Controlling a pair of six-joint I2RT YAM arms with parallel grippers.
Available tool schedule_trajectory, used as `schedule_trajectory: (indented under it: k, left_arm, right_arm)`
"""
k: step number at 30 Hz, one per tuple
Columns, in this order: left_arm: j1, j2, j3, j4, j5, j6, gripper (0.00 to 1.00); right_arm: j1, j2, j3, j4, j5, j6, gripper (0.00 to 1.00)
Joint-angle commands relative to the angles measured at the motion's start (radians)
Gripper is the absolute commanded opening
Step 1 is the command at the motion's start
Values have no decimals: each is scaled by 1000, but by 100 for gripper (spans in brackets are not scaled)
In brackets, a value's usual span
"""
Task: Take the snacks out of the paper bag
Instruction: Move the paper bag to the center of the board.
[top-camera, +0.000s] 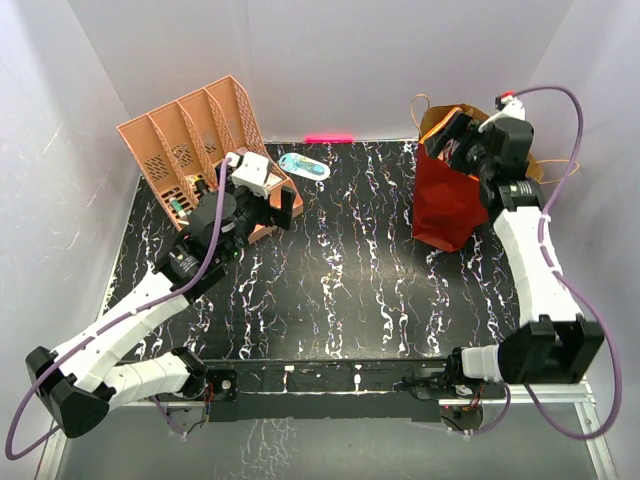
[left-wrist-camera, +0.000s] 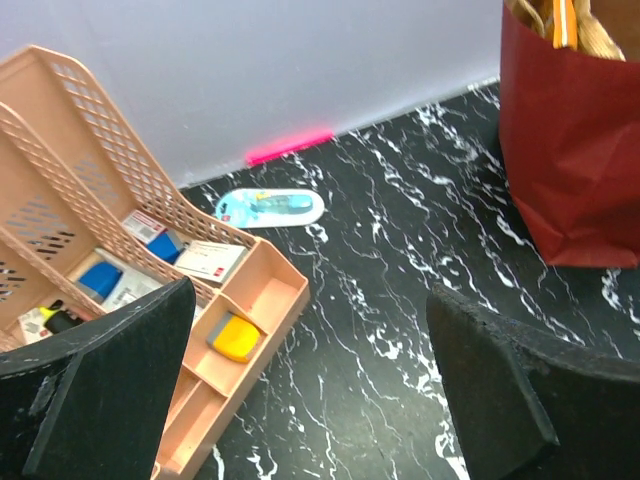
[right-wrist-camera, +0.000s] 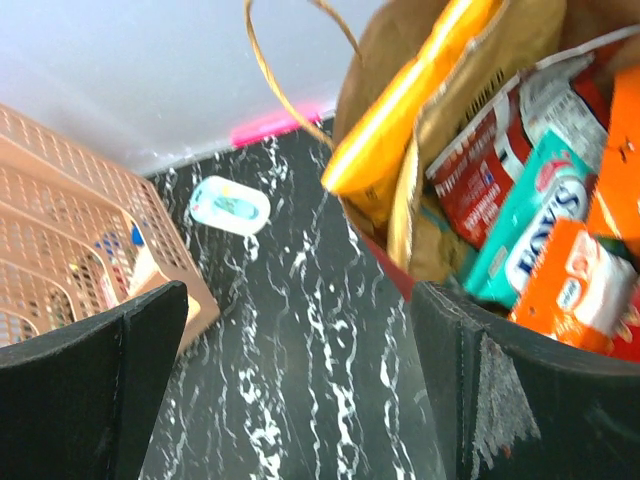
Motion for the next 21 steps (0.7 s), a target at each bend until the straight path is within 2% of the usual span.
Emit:
schedule_trajectory:
  k: [1,6,9,12,21]
  left_arm:
    - [-17,-54,-31,117,-110,42,98]
    - [-26,-75,-56,156,-141,49,98]
    - [-30,-81,-66,166,-143,51,98]
    - [-33,-87,-74,178,-151,57,98]
    - [-40,-95,-93,202,-182,76,98]
  right_arm:
    - [-8,116,172,153,-20,69,98]
    - [-4,260,304,198,-53,114,93]
    - [14,340,375,234,-86,116,85]
    - [56,426,453,221,-65,106,82]
    - [110,600,516,243,-6,114,74]
